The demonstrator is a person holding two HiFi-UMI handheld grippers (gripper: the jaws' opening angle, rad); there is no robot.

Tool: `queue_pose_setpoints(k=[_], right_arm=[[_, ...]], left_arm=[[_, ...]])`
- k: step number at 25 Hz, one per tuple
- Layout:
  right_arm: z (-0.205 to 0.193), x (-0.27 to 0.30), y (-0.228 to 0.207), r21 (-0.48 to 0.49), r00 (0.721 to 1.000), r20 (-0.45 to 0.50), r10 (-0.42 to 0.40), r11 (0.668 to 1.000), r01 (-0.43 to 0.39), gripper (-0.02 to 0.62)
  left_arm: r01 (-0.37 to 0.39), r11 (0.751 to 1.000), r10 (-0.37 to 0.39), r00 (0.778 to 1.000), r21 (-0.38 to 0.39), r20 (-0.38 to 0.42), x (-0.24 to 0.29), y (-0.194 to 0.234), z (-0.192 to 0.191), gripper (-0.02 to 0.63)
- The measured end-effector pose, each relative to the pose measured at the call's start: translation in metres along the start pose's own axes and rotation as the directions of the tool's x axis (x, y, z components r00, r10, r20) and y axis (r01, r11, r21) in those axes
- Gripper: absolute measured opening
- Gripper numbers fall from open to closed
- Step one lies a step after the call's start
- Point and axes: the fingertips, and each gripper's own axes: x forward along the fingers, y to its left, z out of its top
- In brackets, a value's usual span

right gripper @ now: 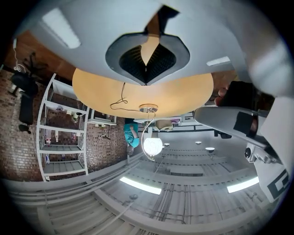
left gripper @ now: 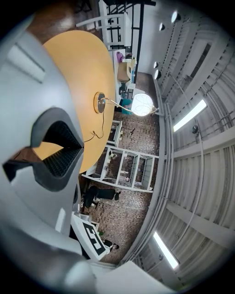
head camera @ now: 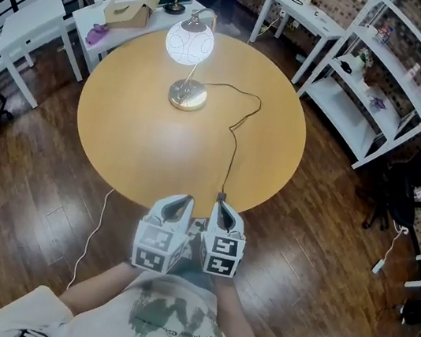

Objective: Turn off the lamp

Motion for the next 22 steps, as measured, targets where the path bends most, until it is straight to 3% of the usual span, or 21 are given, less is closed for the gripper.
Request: queue_pose_setpoints(k=[10, 22], right_arm=[[-0.039, 0.047, -0.023, -0.005, 0.990, -0.142, 0.012, 1.000, -0.013, 0.000], [-0.065, 0.071, -0.035, 0.015, 0.979, -0.204, 0.015, 1.000, -0.012, 0.000]], left_arm=[[-0.034, 0.999, 0.034, 0.999, 0.000, -0.032, 0.029, 0.010, 0.000, -0.003], [-0.065, 0.998, 0.065, 0.996, -0.001, -0.065, 0.044, 0.019, -0.001, -0.005]])
